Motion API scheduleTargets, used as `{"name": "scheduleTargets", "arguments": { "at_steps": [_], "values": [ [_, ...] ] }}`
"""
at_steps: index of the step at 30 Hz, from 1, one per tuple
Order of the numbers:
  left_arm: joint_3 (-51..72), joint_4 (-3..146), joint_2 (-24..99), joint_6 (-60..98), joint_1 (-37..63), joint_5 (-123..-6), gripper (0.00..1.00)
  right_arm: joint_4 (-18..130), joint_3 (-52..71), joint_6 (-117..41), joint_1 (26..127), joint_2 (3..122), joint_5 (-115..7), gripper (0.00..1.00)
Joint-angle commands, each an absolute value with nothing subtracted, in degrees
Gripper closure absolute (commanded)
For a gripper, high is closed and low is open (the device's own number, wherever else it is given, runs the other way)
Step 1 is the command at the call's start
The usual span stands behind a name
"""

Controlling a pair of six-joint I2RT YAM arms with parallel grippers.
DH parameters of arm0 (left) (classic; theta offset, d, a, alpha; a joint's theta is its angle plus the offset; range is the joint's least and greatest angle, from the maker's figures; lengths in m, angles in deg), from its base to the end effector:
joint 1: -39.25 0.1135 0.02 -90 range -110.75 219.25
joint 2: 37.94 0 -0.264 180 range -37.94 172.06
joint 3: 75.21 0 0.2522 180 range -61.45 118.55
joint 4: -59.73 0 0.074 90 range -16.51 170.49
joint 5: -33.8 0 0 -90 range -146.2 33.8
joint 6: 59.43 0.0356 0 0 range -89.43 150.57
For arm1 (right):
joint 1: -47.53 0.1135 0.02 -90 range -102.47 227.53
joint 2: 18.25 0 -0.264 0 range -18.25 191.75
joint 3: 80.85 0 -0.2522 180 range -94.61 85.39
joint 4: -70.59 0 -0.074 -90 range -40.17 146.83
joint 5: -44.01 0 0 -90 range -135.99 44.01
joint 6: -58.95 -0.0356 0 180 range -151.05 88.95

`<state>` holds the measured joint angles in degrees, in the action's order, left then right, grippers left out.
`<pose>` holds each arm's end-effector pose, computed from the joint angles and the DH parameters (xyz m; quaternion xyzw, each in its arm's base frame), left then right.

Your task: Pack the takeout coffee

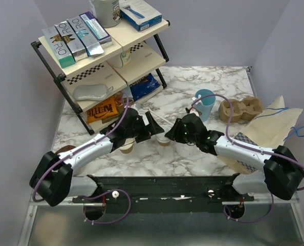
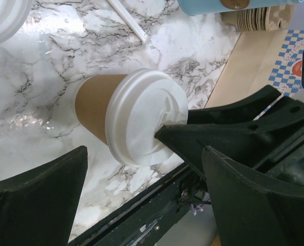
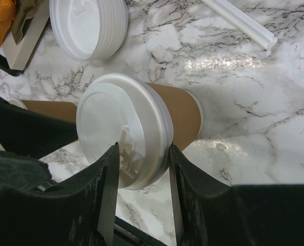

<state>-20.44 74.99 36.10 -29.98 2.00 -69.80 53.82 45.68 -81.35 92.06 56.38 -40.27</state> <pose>0.2138 -0.1731 0.2225 -0.1235 0.8719 -0.4171 0.2248 0.1961 0.1879 0.2098 0.0670 0.8952 0.2924 0.3296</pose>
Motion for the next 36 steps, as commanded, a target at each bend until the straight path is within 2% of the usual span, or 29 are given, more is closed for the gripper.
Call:
{"name": "scheduleTargets", "arguments": {
  "at_steps": [1,11,15,27,36],
  "values": [
    [-19.88,82.61,30.97,-27.70,1.73,-65.61,0.01,49.71,41.89,-78.43,91.92,58.30,-37.11,0.87],
    [-20.58,90.36,18.93,-26.38,1.81,-57.52,0.01,49.62,32.40,-75.96,88.41,60.14,-35.00,0.86],
    [-21.28,90.98,16.12,-25.94,1.73,-57.26,0.01,49.88,27.13,-75.08,84.46,65.75,-36.05,0.86],
    [-21.99,95.55,11.46,-25.68,1.81,-52.86,0.01,51.03,12.80,-75.78,77.68,81.32,-41.67,0.84],
    [-22.43,95.64,11.28,-26.20,1.81,-51.45,0.01,50.68,10.95,-76.75,76.89,86.07,-42.91,0.80]
  ]
}}
